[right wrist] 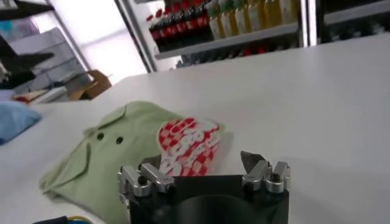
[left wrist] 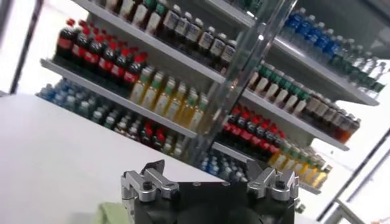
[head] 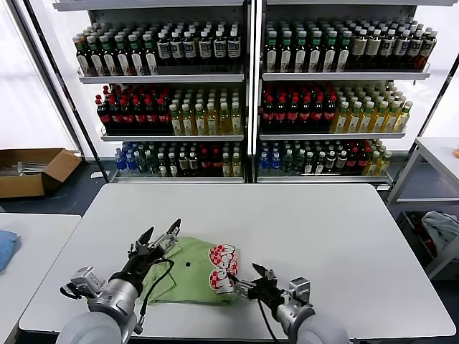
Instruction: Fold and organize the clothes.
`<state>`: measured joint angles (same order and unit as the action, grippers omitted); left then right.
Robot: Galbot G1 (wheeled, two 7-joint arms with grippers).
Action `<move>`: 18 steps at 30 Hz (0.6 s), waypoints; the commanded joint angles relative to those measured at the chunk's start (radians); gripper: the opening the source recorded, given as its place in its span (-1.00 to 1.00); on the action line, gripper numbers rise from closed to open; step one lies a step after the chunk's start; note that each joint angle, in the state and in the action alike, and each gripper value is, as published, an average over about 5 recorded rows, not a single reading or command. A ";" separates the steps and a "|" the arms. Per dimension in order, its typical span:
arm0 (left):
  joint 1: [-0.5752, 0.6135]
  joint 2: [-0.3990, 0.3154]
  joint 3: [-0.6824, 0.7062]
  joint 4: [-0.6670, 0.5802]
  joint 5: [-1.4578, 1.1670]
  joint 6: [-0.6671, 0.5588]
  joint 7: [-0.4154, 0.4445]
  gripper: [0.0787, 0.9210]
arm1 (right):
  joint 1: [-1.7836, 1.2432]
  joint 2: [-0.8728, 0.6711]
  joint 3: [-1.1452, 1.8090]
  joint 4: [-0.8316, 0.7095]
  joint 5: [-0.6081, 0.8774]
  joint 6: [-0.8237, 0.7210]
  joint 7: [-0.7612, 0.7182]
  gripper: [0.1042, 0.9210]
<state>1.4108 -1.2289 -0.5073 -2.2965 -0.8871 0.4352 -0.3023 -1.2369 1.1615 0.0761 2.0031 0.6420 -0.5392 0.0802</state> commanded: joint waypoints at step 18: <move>0.008 -0.034 -0.057 -0.003 -0.062 0.060 -0.069 0.77 | 0.039 -0.019 -0.023 -0.001 -0.282 -0.041 -0.121 -0.38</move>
<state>1.4185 -1.2553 -0.5509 -2.3017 -0.8720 0.4718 -0.3301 -1.1897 1.1825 -0.0005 1.9571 0.5539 -0.5724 0.0788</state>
